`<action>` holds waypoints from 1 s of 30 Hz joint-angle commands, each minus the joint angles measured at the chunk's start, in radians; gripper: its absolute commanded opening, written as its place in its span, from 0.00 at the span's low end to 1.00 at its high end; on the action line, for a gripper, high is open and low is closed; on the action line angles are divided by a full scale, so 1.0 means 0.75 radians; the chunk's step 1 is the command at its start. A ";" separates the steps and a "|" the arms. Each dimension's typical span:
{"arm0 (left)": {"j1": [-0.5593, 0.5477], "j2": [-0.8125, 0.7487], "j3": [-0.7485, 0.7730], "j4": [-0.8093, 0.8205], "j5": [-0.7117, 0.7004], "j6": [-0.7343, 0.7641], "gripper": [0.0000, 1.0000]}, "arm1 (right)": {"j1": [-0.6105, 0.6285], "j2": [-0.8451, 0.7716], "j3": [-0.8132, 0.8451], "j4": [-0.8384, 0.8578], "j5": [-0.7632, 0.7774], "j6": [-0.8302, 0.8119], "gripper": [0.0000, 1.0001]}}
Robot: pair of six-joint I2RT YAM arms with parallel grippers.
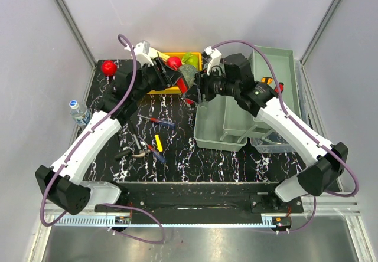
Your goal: Pack the tool kit
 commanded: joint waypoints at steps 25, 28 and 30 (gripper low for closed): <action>-0.058 -0.090 -0.036 0.170 0.053 0.017 0.77 | 0.045 -0.114 -0.034 0.126 0.211 0.091 0.00; -0.060 -0.098 -0.042 0.168 0.036 0.023 0.92 | 0.045 -0.139 -0.049 0.144 0.244 0.091 0.00; -0.058 -0.104 -0.044 0.164 0.020 0.023 0.98 | 0.045 -0.155 -0.055 0.140 0.272 0.085 0.00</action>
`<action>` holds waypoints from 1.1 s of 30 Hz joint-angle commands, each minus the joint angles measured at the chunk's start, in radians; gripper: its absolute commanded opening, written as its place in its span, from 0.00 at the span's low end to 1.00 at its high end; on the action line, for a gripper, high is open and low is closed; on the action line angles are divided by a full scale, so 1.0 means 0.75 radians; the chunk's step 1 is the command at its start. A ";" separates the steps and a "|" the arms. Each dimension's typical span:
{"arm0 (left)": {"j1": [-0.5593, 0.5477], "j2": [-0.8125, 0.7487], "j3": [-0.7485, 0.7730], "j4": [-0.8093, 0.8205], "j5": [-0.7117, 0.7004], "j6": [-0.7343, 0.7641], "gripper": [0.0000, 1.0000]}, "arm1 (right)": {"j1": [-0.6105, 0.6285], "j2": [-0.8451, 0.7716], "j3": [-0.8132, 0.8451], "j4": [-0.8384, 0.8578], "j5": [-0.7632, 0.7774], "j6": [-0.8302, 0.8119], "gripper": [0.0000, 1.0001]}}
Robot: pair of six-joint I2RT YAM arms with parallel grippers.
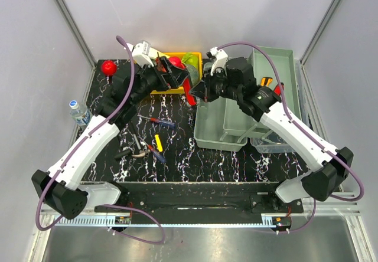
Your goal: Pack the tool kit
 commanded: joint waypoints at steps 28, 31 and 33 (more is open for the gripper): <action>0.051 -0.044 -0.027 -0.110 -0.183 0.030 0.99 | -0.488 -0.312 0.033 -0.613 1.159 0.176 0.00; 0.061 -0.036 -0.029 -0.110 -0.183 0.030 0.99 | -0.512 -0.301 0.037 -0.681 1.259 0.159 0.00; 0.065 -0.031 -0.027 -0.108 -0.148 0.030 0.99 | -0.527 -0.316 0.041 -0.711 1.305 0.133 0.00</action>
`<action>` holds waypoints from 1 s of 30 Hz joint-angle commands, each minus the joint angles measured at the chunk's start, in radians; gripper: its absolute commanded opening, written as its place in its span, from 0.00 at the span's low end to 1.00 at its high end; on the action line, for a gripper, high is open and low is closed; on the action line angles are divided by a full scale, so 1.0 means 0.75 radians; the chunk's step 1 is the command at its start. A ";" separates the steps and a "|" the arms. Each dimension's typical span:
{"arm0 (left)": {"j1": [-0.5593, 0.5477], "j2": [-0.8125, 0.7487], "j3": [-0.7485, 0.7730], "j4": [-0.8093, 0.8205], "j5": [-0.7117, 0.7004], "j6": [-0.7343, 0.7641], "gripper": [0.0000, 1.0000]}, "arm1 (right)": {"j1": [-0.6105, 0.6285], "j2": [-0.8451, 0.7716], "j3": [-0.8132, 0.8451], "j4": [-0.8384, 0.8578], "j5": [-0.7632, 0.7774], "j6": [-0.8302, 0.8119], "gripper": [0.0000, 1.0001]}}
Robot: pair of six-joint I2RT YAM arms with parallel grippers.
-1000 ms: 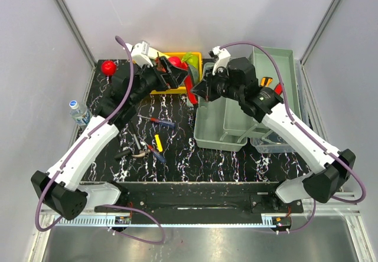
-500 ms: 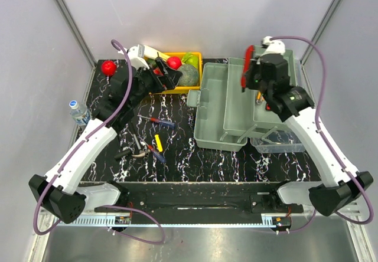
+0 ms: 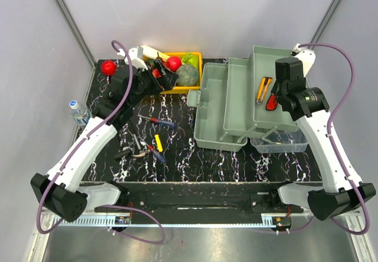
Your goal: Pack the tool kit
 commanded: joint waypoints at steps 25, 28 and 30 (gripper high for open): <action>0.048 0.121 0.065 0.078 0.143 -0.061 0.99 | -0.062 0.026 -0.064 -0.302 0.190 -0.056 0.07; 0.056 0.121 0.065 0.074 0.145 -0.065 0.99 | -0.062 0.047 -0.035 -0.310 0.167 -0.048 0.18; 0.062 0.119 0.059 0.070 0.143 -0.067 0.99 | -0.062 0.057 -0.017 -0.310 0.151 -0.052 0.27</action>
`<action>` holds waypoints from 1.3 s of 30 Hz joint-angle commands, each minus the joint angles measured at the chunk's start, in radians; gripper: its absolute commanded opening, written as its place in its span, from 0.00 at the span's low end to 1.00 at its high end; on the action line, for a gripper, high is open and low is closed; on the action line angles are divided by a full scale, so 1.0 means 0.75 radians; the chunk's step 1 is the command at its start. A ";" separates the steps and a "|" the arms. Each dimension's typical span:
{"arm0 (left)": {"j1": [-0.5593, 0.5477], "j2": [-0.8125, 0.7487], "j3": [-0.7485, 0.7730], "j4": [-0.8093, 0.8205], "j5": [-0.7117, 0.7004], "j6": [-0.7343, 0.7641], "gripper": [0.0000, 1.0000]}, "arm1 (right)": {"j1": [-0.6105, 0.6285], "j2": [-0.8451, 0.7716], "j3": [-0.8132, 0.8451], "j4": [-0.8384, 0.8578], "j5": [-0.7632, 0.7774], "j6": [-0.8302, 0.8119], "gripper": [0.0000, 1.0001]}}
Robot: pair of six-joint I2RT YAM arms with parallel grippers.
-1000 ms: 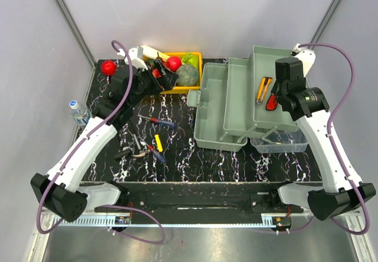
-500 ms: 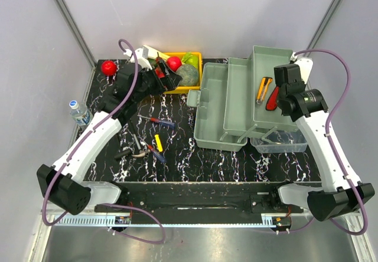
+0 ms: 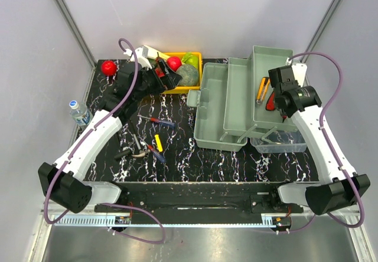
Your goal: Pack the tool kit
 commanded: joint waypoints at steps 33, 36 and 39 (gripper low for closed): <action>0.106 0.114 -0.227 -0.462 -0.410 -0.322 0.93 | 0.034 -0.110 0.105 0.611 -1.448 -0.001 0.66; 0.106 0.179 -0.313 -0.401 -0.363 -0.302 0.86 | 0.165 -0.098 0.087 0.662 -1.397 -0.025 0.66; 0.106 0.304 -0.360 -0.333 -0.318 -0.255 0.75 | 0.233 -0.063 0.115 0.660 -1.342 -0.056 0.66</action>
